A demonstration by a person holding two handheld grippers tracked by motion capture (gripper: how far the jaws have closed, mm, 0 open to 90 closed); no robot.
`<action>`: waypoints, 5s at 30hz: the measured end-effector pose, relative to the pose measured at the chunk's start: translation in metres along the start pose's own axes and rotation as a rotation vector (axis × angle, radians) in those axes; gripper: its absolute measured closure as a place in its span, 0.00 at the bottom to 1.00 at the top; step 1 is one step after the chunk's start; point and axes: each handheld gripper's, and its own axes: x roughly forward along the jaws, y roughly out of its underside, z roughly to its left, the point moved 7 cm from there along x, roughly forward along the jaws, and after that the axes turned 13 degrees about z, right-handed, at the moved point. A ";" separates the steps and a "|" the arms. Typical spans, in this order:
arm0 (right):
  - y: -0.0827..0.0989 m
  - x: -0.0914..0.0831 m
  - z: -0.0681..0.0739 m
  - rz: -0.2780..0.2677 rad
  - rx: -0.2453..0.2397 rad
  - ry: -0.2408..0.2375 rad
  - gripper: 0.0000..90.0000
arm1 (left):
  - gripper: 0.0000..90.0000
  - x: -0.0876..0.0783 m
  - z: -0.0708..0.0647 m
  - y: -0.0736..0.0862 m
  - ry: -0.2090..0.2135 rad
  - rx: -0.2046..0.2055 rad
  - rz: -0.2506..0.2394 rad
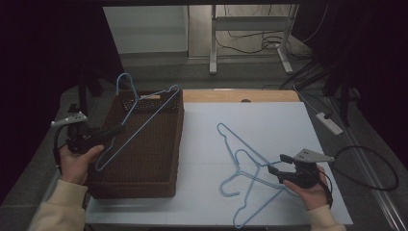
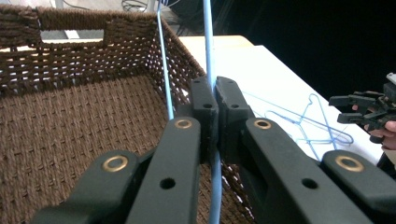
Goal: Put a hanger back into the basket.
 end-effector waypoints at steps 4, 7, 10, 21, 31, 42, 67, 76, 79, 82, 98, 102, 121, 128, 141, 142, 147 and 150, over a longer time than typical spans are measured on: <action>0.000 0.000 0.000 0.000 -0.001 0.000 0.35 | 0.97 0.001 0.005 0.002 -0.007 -0.006 0.007; 0.000 0.000 0.001 0.001 -0.001 -0.002 0.35 | 0.97 0.003 0.007 0.004 -0.003 -0.004 0.020; 0.000 0.001 0.000 0.003 -0.002 -0.001 0.35 | 0.97 0.007 0.010 0.007 0.017 0.004 0.049; 0.001 0.003 0.001 0.013 -0.004 -0.005 0.35 | 0.97 0.029 0.030 0.018 -0.024 -0.006 0.159; 0.002 0.004 0.001 0.022 -0.004 -0.010 0.35 | 0.96 0.043 0.040 0.026 -0.064 0.003 0.234; 0.003 0.009 0.003 0.039 -0.010 -0.020 0.35 | 0.96 0.047 0.054 0.035 -0.284 0.034 0.368; 0.004 0.012 0.004 0.051 -0.013 -0.027 0.34 | 0.92 0.072 0.069 0.054 -0.492 0.045 0.626; 0.004 0.010 0.004 0.047 -0.010 -0.027 0.34 | 0.46 0.063 0.062 0.040 -0.488 0.053 0.472; 0.004 0.009 0.003 0.045 -0.006 -0.027 0.34 | 0.40 0.051 0.047 0.033 -0.423 0.084 0.384; 0.004 0.009 0.003 0.045 -0.005 -0.026 0.34 | 0.37 0.042 0.033 0.027 -0.373 0.093 0.299; 0.003 0.008 -0.001 0.035 0.002 -0.027 0.34 | 0.34 0.033 -0.028 0.023 -0.235 0.191 0.092; 0.003 0.005 -0.001 0.026 0.010 -0.026 0.34 | 0.34 0.035 -0.044 0.027 -0.179 0.198 0.057; -0.003 -0.010 0.001 -0.028 -0.004 -0.027 0.34 | 0.34 0.065 -0.086 0.051 -0.096 0.261 0.086; -0.004 -0.009 0.003 -0.020 -0.013 -0.026 0.34 | 0.34 0.069 -0.091 0.053 -0.077 0.276 0.092; -0.009 -0.009 0.012 0.009 -0.053 -0.011 0.34 | 0.34 0.072 -0.098 0.055 -0.062 0.292 0.098; -0.010 -0.009 0.013 0.013 -0.058 -0.013 0.34 | 0.34 0.073 -0.098 0.055 -0.062 0.293 0.100; -0.013 -0.009 0.017 0.025 -0.074 -0.012 0.34 | 0.34 0.074 -0.101 0.056 -0.057 0.295 0.100; -0.014 -0.008 0.020 0.039 -0.091 -0.023 0.34 | 0.34 0.075 -0.100 0.057 -0.055 0.291 0.099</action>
